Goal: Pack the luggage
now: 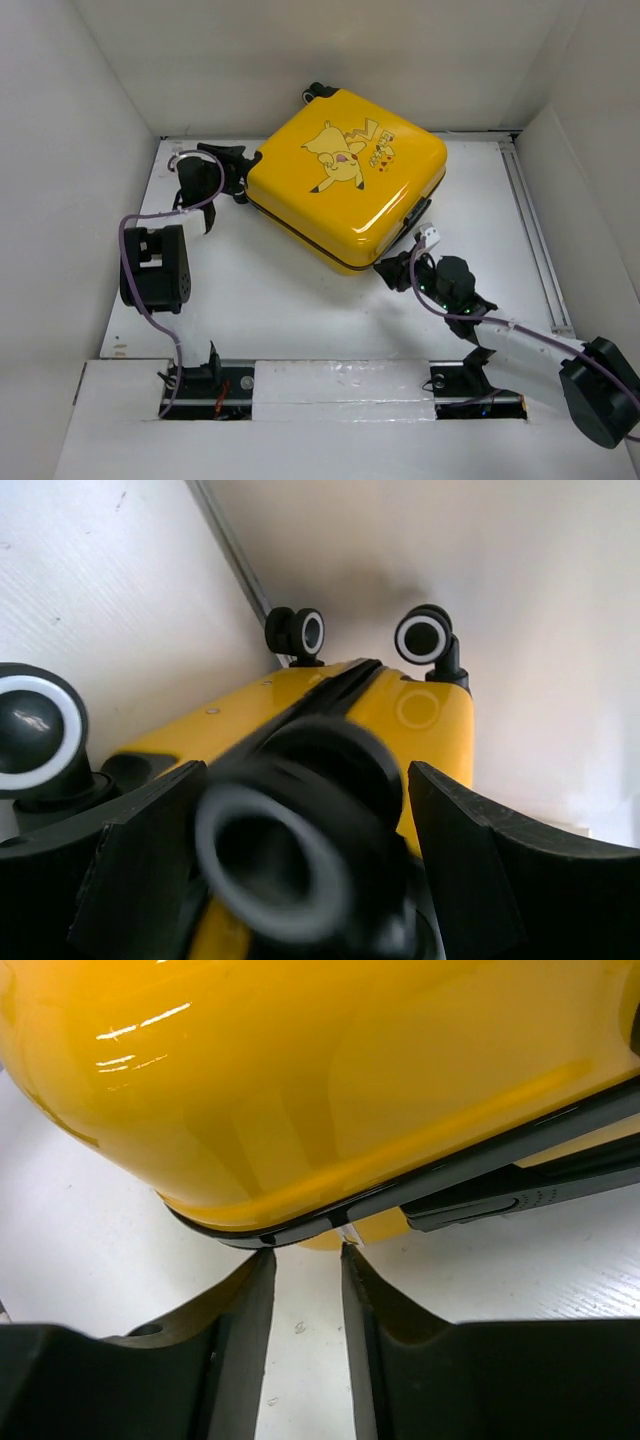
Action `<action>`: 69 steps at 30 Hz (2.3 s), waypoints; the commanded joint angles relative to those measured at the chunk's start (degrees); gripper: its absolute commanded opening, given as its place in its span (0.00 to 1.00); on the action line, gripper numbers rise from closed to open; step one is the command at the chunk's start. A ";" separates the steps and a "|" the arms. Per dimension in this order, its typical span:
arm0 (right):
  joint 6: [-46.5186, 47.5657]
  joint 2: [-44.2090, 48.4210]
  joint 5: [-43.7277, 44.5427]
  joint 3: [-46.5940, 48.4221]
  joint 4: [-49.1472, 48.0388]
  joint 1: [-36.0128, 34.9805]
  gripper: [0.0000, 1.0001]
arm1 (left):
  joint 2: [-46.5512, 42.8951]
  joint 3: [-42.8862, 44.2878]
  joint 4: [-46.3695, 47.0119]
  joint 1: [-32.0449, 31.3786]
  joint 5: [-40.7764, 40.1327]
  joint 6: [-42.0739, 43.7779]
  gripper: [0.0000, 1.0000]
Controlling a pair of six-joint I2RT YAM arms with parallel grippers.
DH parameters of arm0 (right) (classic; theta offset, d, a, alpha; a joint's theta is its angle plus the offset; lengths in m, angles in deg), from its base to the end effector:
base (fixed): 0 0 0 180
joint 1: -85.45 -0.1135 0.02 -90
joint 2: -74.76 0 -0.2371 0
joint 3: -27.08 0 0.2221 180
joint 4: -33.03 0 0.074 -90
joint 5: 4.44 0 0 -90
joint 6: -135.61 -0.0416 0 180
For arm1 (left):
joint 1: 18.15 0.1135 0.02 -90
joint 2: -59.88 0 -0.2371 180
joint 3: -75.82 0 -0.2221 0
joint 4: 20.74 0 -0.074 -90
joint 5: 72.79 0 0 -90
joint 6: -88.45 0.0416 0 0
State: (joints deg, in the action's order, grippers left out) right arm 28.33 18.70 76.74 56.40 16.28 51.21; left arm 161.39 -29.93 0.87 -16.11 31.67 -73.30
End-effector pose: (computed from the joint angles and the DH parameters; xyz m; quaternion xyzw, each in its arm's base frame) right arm 0.1612 0.1174 0.1903 -0.1615 0.7481 0.3316 0.5517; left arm 0.3786 0.0031 0.2329 -0.3738 0.6387 -0.4572 0.4933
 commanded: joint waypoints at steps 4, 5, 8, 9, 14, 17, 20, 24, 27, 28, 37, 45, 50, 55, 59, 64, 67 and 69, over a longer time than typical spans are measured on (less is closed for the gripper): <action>-2.32 -0.02 1.44 -0.47 -3.43 -1.17 0.36 | 0.70 -0.13 11.06 0.59 1.45 -5.85 0.71; -2.84 -0.54 1.44 -0.47 -3.43 -1.18 0.36 | 0.70 -0.84 13.50 0.59 1.45 -6.47 0.69; -2.85 -0.55 1.44 -0.47 -3.43 -1.80 0.40 | 0.70 -3.03 18.08 0.59 0.92 -8.32 0.54; -2.85 -0.55 2.22 -0.47 -3.43 -1.80 0.40 | 0.70 -3.04 18.09 0.59 0.92 -8.32 0.52; -2.85 0.07 6.53 -0.99 -2.20 -1.80 0.41 | -1.66 -2.51 18.97 0.59 1.45 -7.71 0.12; -2.32 -0.46 5.14 -1.52 -4.31 -1.01 0.41 | -3.33 -0.33 16.70 0.59 1.98 -5.70 0.00; -1.80 -0.46 3.64 -2.14 -4.93 -1.01 0.41 | -5.79 2.48 13.71 0.59 2.68 -3.41 0.00; -0.92 0.86 4.51 -2.84 -5.98 -0.39 0.44 | -8.26 6.53 8.26 0.59 2.15 -0.51 0.00; 1.19 -1.51 3.39 -1.88 -7.65 0.92 0.47 | -8.26 7.94 6.32 0.59 2.15 0.72 0.00; 1.80 -2.56 3.37 -1.35 -8.61 0.93 0.47 | -8.26 7.95 5.53 0.59 2.15 0.73 0.00; 5.76 -12.85 0.39 3.84 -15.99 2.51 0.48 | -5.02 13.92 -0.27 0.59 2.15 2.40 0.00; 5.68 -10.04 3.55 2.87 -14.60 2.59 0.49 | -3.88 10.32 1.92 1.65 2.68 2.40 0.00; 5.68 -10.57 1.52 4.10 -15.48 3.13 0.49 | -3.34 9.79 0.43 1.65 1.54 3.89 0.00; 6.38 -13.29 -2.33 7.17 -16.09 2.60 0.47 | -2.20 11.63 -1.68 1.65 -0.13 6.00 0.00; 6.90 -15.48 -4.01 8.67 -16.09 1.37 0.44 | -0.80 13.04 -2.20 2.18 -0.13 6.00 0.00; 6.91 -15.58 -5.41 8.67 -18.11 1.37 0.43 | -0.26 14.54 -3.79 2.18 0.39 7.15 0.00; 7.43 -13.21 -4.89 8.67 -16.10 0.84 0.48 | -0.79 14.54 -3.79 2.18 0.40 7.15 0.00; 8.83 -11.37 -2.88 8.67 -14.86 0.32 0.49 | -1.41 14.54 -3.79 2.18 0.40 7.15 0.00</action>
State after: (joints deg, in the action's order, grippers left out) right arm 34.98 3.75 74.44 60.82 9.92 52.85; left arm 163.34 -19.46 -9.73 -14.56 31.78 -69.08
